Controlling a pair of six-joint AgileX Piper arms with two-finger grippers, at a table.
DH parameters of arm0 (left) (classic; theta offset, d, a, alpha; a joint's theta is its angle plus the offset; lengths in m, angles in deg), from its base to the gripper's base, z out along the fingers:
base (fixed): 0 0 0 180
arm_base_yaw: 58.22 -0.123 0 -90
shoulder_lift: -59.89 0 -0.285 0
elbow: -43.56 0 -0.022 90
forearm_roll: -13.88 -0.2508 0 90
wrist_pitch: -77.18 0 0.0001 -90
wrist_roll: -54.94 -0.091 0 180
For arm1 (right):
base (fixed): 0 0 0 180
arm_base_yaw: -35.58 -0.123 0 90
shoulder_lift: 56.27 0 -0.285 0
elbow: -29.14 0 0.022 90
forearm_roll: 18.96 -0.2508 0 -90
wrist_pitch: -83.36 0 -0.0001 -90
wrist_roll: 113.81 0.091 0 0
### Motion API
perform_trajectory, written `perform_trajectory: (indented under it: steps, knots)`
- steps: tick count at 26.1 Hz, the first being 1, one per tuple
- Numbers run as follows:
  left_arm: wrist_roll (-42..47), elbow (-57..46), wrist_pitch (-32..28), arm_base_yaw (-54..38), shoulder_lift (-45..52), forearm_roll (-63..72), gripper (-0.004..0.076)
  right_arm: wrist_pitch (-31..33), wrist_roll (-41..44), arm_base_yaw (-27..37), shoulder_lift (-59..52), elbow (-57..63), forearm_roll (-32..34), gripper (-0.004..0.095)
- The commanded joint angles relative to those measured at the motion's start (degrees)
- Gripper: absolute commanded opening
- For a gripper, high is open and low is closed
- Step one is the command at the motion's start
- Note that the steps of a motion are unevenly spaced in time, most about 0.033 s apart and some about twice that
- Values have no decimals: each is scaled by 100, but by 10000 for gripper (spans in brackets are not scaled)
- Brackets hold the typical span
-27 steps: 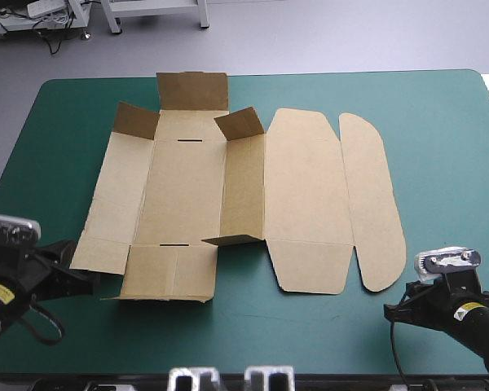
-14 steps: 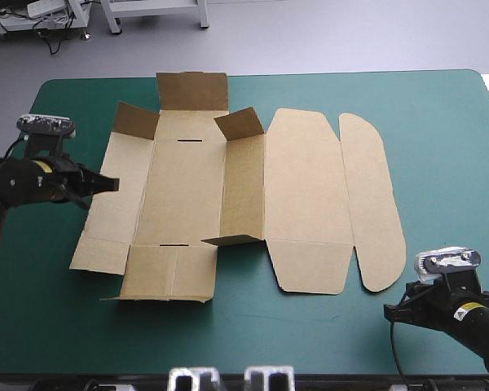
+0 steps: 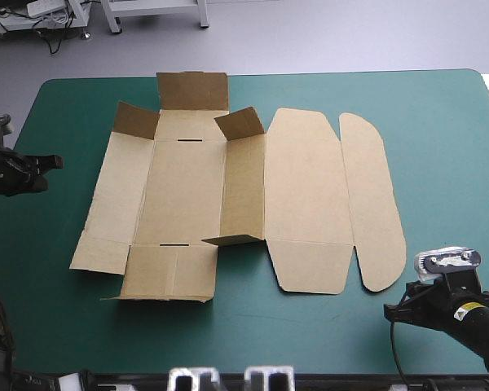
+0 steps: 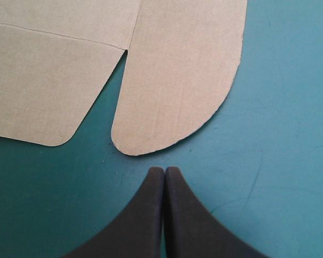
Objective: Fold the box
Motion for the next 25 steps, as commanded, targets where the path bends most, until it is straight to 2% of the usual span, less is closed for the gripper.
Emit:
perform_trajectory:
  steps: [1, 2, 3, 5, 14, 25]
  knots:
    - [-5, 181, 196, -12, -99, 225, 259, -272, -5, 32, 60, -129, -45, -20]
    - [-5, 168, 196, -12, -162, 253, 309, -272, -5, 32, 60, -129, -45, -20]
    - [-5, 72, 99, -12, -274, 407, 420, -251, -5, 32, 60, -129, -13, -20]
    - [-24, -120, 5, -12, -416, 733, 473, -262, -5, 32, 60, -129, -16, -20]
    - [-934, -408, 126, -12, -993, 1488, 461, -262, -5, 32, 60, -129, -5, -20]
    - [-881, -408, 311, 218, -1508, 1659, 461, -242, 18, 32, 60, -129, -65, -20]
